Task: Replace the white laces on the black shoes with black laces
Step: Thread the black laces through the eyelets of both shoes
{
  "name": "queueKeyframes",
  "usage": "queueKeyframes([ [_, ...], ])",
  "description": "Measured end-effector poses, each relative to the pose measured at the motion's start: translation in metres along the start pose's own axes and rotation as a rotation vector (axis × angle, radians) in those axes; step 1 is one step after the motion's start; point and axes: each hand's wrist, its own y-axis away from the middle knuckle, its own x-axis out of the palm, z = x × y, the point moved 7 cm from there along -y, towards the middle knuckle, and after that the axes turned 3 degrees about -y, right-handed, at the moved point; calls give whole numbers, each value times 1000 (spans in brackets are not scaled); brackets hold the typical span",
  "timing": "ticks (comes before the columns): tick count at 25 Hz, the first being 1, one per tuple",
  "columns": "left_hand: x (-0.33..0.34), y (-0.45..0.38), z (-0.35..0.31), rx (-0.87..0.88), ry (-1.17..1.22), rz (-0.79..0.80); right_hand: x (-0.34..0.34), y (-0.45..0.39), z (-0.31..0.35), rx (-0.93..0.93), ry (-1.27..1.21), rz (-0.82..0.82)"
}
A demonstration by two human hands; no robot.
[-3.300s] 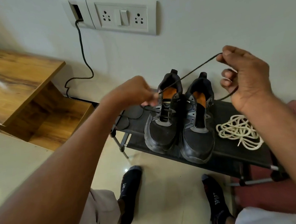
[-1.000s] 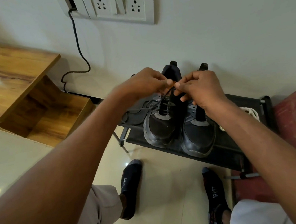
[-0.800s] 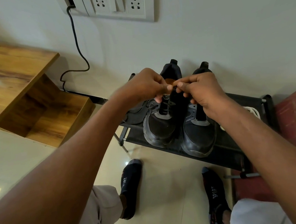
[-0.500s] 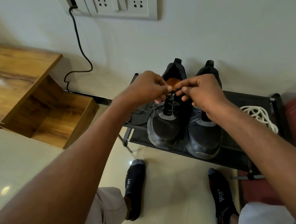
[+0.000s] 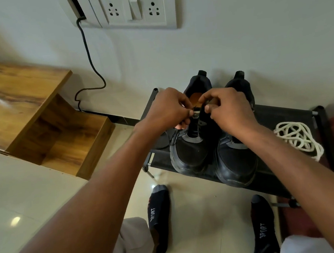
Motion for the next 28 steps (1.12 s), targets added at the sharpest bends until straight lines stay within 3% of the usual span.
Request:
queueKeyframes([
  [4,-1,3,0,81,-92,-57,17,5,11,-89,258,171],
  [10,12,-1,-10,265,-558,-148,12,3,5,-60,165,187],
  [17,21,-6,-9,240,-659,-115,8,2,-2,-39,123,190],
  [28,23,-4,8,47,-335,-77,8,1,-2,-48,111,188],
])
